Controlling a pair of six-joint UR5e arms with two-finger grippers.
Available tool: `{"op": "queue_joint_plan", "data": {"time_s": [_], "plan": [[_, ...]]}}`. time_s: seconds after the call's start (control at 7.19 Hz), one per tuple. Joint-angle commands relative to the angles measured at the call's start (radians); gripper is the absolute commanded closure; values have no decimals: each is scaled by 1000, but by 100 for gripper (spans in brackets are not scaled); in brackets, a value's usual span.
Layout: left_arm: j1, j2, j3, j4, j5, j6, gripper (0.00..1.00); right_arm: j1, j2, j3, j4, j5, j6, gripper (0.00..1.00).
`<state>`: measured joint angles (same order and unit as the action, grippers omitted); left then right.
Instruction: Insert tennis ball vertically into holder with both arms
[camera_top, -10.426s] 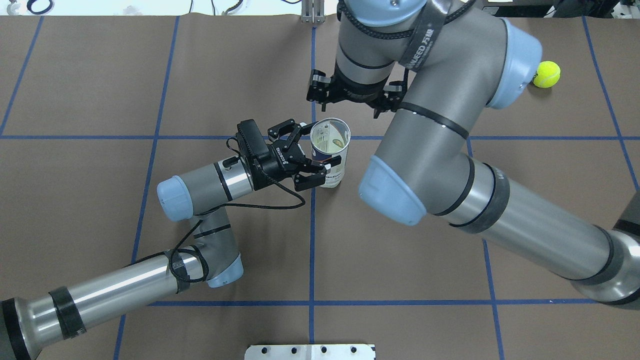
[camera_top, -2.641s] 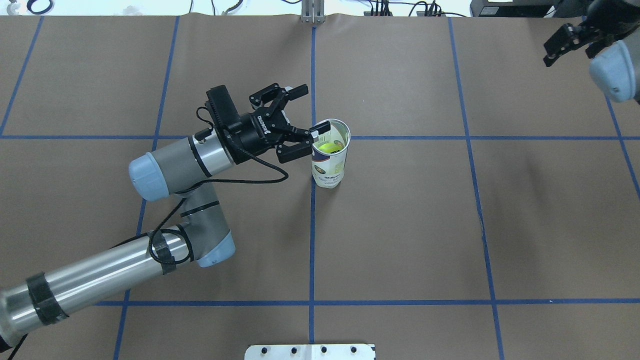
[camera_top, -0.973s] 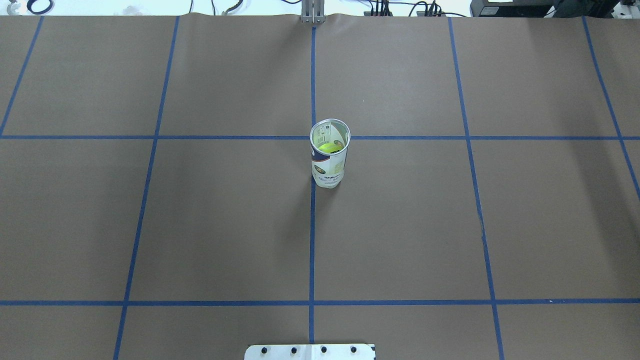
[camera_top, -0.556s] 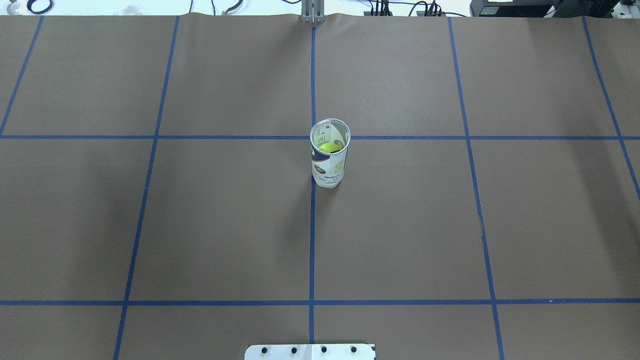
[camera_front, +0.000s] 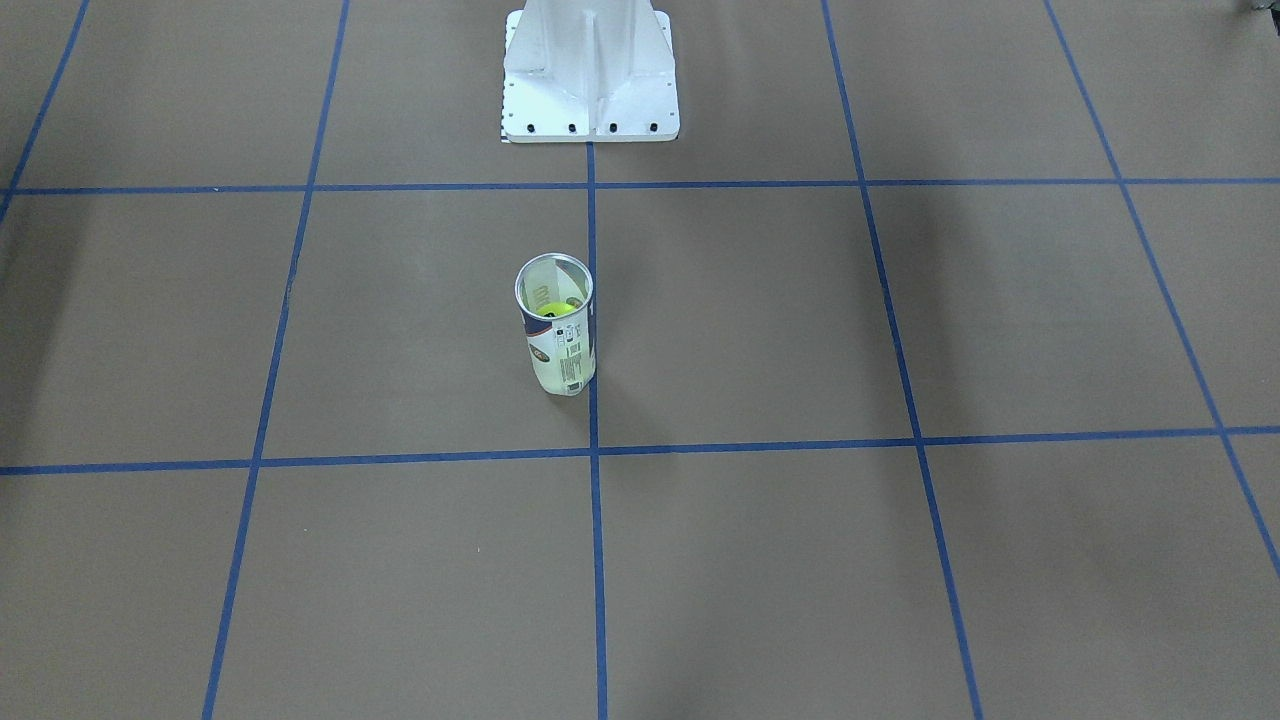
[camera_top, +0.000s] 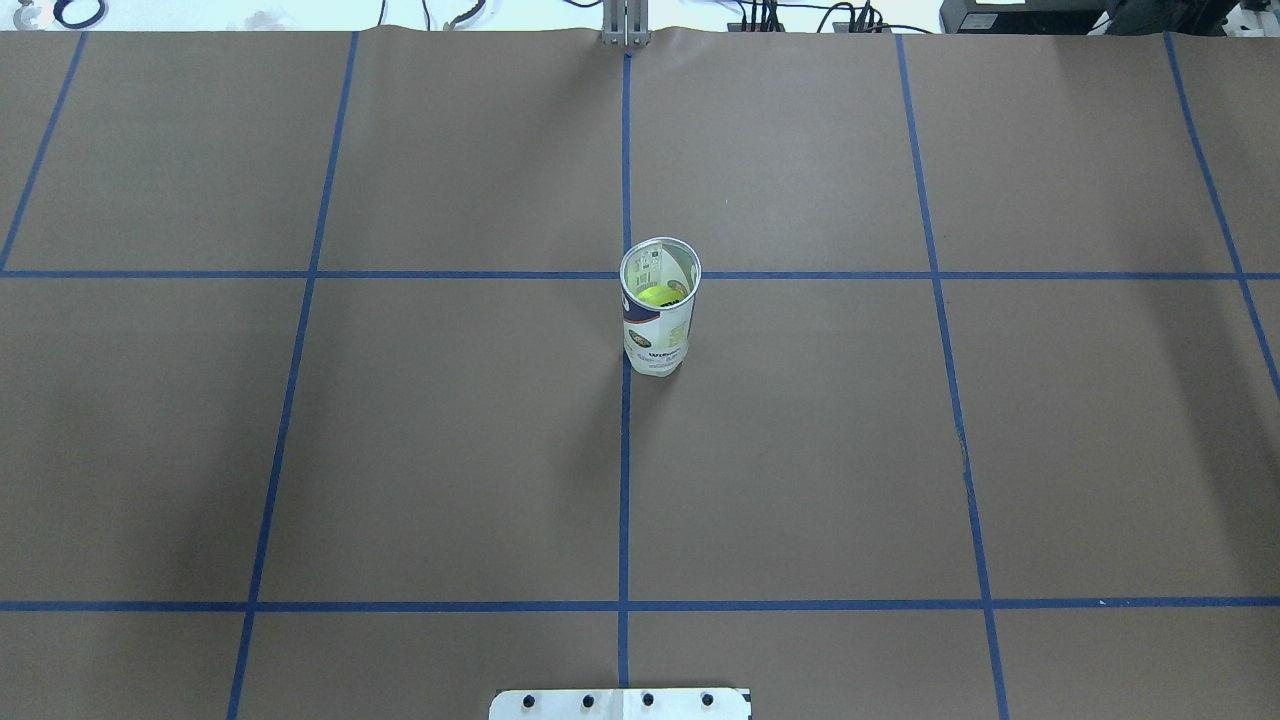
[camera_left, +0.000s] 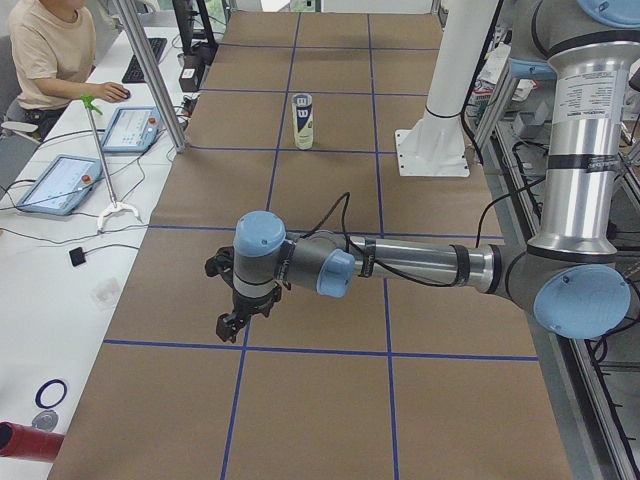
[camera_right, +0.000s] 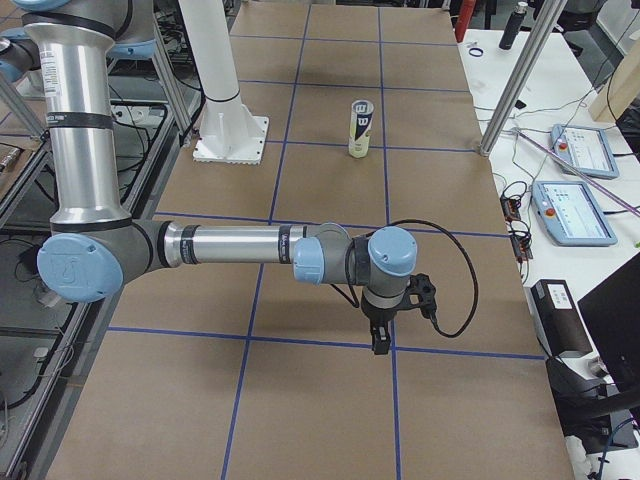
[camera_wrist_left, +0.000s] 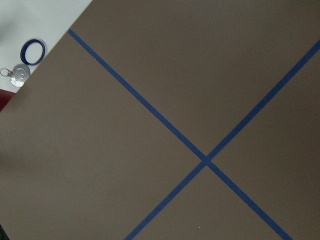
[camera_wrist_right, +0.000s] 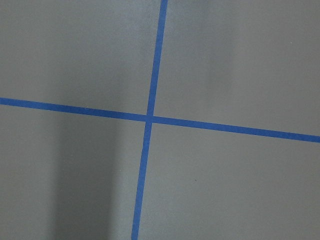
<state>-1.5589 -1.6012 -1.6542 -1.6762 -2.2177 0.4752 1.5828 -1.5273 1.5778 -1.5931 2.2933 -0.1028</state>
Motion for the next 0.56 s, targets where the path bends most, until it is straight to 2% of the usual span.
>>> {"op": "queue_joint_plan", "data": {"time_s": [0.0, 0.28, 0.42], "plan": [[-1, -56, -22, 211, -5, -118, 1, -1, -1, 1, 1, 0, 0, 1], [-73, 25, -18, 202, -43, -218, 1, -1, -1, -1, 1, -2, 14, 1], [-107, 44, -19, 202, -115, -304, 1, -1, -1, 1, 1, 0, 15, 1]]}}
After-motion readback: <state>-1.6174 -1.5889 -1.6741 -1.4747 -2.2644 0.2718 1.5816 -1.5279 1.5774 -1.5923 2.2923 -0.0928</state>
